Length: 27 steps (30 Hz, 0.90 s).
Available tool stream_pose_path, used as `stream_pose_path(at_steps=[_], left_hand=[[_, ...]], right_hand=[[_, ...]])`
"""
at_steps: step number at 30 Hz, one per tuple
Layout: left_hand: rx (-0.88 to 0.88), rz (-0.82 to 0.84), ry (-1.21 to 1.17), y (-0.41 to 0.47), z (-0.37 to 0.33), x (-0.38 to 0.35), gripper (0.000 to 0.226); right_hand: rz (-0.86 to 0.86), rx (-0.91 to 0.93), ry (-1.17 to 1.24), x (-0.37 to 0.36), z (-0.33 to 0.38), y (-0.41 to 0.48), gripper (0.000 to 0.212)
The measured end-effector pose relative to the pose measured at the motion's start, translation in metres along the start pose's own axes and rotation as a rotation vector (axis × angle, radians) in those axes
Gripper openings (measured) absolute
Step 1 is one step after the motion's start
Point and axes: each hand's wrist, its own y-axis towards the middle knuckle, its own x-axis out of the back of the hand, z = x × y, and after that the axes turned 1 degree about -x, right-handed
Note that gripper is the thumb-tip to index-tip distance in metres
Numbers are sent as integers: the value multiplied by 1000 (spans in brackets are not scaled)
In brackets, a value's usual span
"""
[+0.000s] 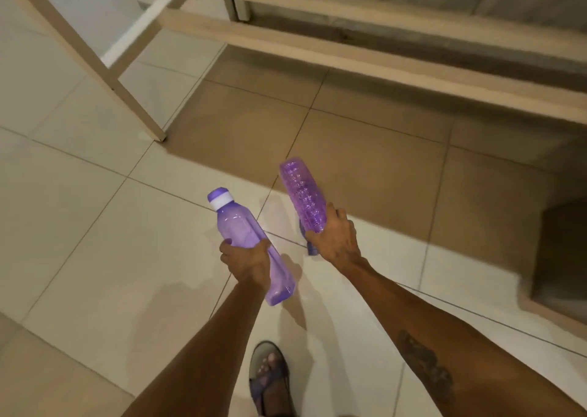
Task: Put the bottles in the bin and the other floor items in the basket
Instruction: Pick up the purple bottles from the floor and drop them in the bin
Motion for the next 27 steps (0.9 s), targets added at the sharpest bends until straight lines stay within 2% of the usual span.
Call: stream_pose_path(at_steps=[6,14,22,27], left_hand=[[-82,107,53,-101,-79,8,94],[-147,288,51,-225,-161,0,84],[-333,460,170,-340,-200,-36,80],[-391,553,249,-403,-204,-70,77]], right_hand=[[-62,-39,59,130,7,-60,79],[-150,-129,173,279,-13,-132,79],[-305,-256,222,386,-73,-199,70],[-385,-406,252,429,-121,-235,70]])
